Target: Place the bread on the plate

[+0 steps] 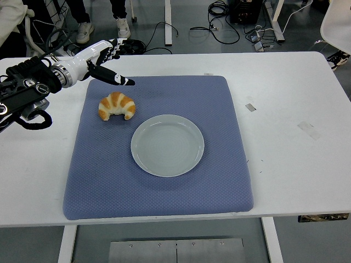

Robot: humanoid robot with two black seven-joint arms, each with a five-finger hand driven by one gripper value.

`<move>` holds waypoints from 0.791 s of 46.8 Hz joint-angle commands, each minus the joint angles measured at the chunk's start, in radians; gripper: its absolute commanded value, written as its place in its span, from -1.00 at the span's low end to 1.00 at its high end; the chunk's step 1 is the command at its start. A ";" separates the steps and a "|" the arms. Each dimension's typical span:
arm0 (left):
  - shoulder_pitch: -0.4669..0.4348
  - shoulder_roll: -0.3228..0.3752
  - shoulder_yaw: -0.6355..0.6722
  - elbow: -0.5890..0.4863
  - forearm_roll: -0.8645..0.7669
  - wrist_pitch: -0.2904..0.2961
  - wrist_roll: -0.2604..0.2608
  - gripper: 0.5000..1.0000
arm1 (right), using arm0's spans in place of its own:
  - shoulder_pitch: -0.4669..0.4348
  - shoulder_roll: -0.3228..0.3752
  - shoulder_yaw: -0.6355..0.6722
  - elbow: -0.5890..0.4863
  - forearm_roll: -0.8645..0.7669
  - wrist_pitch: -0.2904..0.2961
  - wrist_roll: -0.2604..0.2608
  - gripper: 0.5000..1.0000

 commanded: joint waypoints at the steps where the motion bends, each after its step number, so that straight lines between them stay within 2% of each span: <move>1: -0.014 0.001 0.029 -0.003 0.019 -0.003 0.000 0.92 | -0.001 0.000 0.000 0.000 0.000 0.000 0.000 1.00; 19: -0.091 0.013 0.205 -0.029 0.021 -0.013 0.004 0.92 | 0.001 0.000 0.000 0.000 0.000 0.000 0.000 1.00; 26: -0.112 0.058 0.236 -0.048 0.022 -0.035 0.030 0.92 | 0.001 0.000 0.000 0.000 0.000 0.000 0.000 1.00; 30: -0.127 0.090 0.239 -0.100 0.022 -0.036 0.044 0.92 | 0.001 0.000 0.000 0.000 0.000 0.000 0.000 1.00; 37: -0.124 0.121 0.237 -0.140 0.027 -0.033 0.103 0.92 | 0.001 0.000 0.000 0.000 0.000 0.000 0.000 1.00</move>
